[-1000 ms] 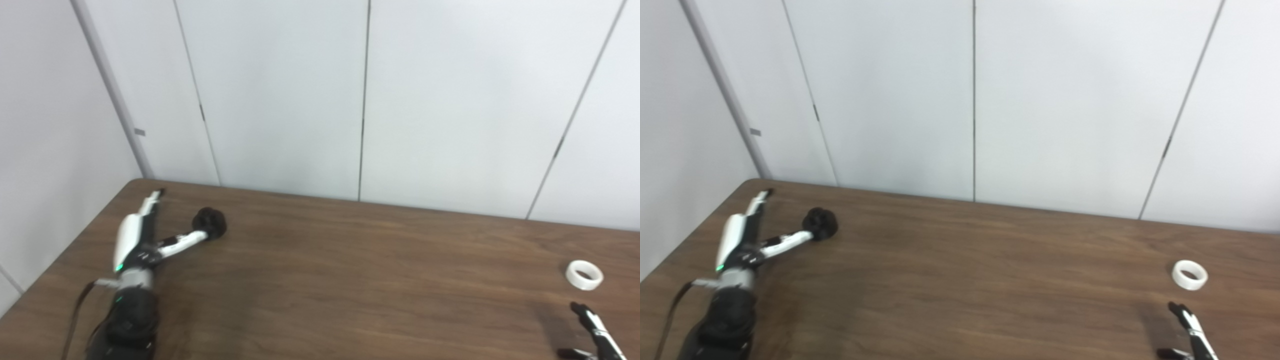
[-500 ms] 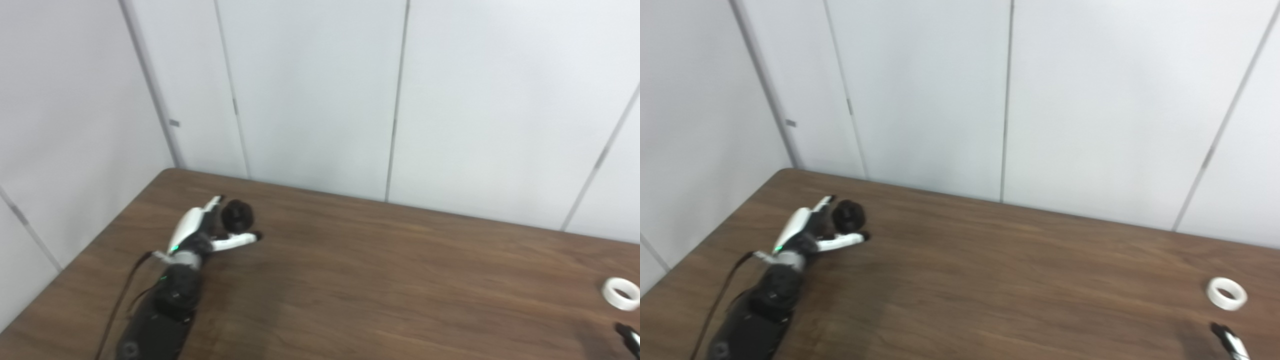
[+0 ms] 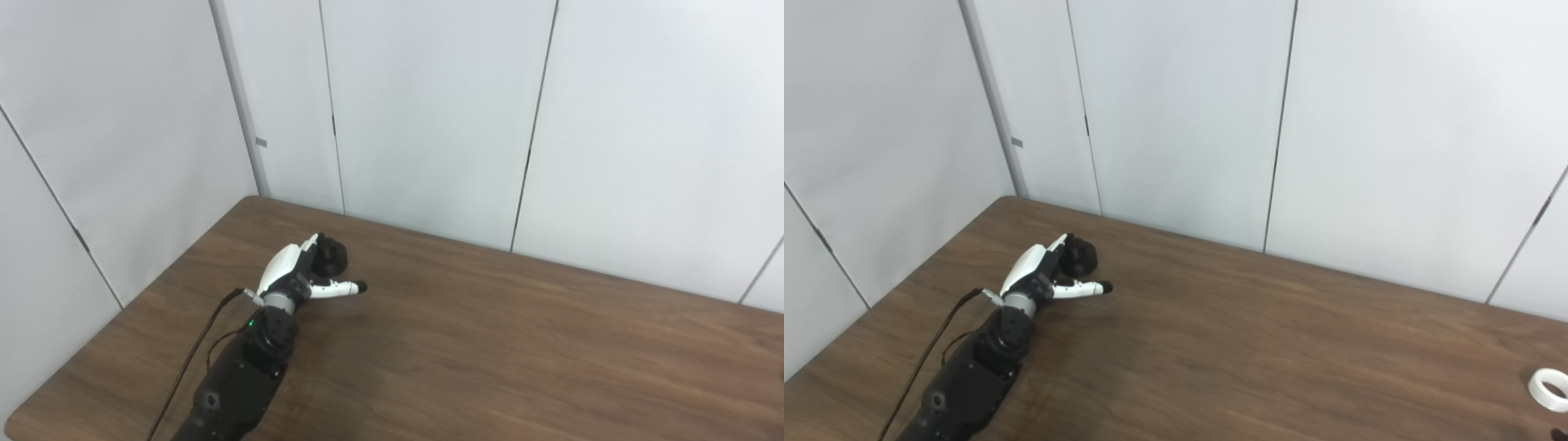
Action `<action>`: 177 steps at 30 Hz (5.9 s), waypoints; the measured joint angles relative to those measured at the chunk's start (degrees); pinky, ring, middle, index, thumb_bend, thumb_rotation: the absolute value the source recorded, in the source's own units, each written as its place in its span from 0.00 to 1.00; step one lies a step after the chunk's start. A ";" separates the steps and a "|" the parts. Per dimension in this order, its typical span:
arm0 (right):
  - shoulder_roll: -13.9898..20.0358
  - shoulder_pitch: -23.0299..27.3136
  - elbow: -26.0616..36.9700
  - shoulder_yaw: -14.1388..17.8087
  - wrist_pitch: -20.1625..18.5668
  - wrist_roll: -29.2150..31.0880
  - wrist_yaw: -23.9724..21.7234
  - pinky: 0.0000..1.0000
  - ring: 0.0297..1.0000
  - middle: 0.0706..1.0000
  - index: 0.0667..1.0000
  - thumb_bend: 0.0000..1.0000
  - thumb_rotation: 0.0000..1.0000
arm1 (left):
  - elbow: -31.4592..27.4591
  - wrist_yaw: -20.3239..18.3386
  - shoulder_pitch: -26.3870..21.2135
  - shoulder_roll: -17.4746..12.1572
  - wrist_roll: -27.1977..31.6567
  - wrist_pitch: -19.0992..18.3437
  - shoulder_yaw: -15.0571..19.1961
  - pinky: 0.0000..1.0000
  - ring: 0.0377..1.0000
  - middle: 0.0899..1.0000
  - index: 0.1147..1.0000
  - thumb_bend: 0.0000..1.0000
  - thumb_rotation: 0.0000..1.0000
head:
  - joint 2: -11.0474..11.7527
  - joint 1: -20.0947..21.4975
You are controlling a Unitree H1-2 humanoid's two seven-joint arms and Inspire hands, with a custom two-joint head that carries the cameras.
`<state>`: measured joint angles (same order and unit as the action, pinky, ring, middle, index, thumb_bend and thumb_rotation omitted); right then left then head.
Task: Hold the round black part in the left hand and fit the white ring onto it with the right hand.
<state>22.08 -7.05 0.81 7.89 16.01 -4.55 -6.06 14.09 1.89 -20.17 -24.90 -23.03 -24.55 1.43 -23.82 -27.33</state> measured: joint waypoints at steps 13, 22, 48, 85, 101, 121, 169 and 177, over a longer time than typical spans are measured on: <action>0.75 0.83 -1.43 0.09 0.42 -0.01 -0.03 0.84 0.96 1.00 0.94 0.50 0.20 | 3.52 1.62 -1.88 -1.09 0.11 -1.60 1.68 1.00 1.00 1.00 1.00 1.00 0.44 | 0.88 -0.53; 0.91 0.86 -1.61 0.15 0.60 -0.01 -0.03 0.83 0.97 1.00 0.93 0.49 0.19 | 5.29 2.38 -1.16 -2.97 -0.07 -1.80 2.49 1.00 1.00 1.00 1.00 1.00 0.42 | 1.58 -0.97; 1.07 -0.97 -0.51 0.47 0.86 0.35 -0.25 0.84 0.96 0.97 0.90 0.52 0.21 | 16.76 1.76 -7.02 -7.96 -8.24 0.29 -9.29 1.00 1.00 1.00 0.77 1.00 0.42 | 0.27 0.52; 1.06 -1.69 1.43 0.55 -1.10 0.70 -0.86 0.86 0.99 1.00 0.96 0.53 0.21 | 11.91 3.18 -4.20 -4.03 -6.55 10.58 -10.65 1.00 1.00 1.00 0.67 1.00 0.25 | -0.88 1.41; 1.06 -2.26 2.75 0.57 -2.79 1.33 -1.13 0.84 0.99 1.00 0.96 0.53 0.19 | 13.52 8.87 -2.81 -4.48 -8.67 15.56 -11.60 1.00 1.00 0.97 0.43 0.52 0.06 | -1.67 1.58; 1.06 -2.79 4.35 0.76 -4.84 0.91 -1.17 0.85 0.99 1.00 0.96 0.57 0.27 | 14.08 11.86 -0.56 -5.82 -9.01 21.27 -12.47 1.00 0.99 0.82 0.41 0.52 0.05 | -2.11 2.02; 6.77 8.46 20.50 1.00 -29.19 -17.79 -3.34 0.95 1.00 1.00 0.84 0.88 0.08 | -16.67 -2.16 15.35 -0.09 -14.90 30.41 -19.01 1.00 1.00 0.86 0.41 0.52 0.05 | -7.82 35.22; 11.82 18.25 11.62 -3.82 -29.44 -23.91 -5.83 0.89 1.00 1.00 0.75 0.97 0.24 | -15.62 -2.76 15.33 -0.18 -14.68 34.64 -18.75 1.00 1.00 0.85 0.41 0.52 0.04 | -6.94 41.04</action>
<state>33.89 11.20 12.43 4.08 -13.43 -28.46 -11.89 -1.54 -0.87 -4.84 -25.08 -37.72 10.09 -17.33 -30.76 13.70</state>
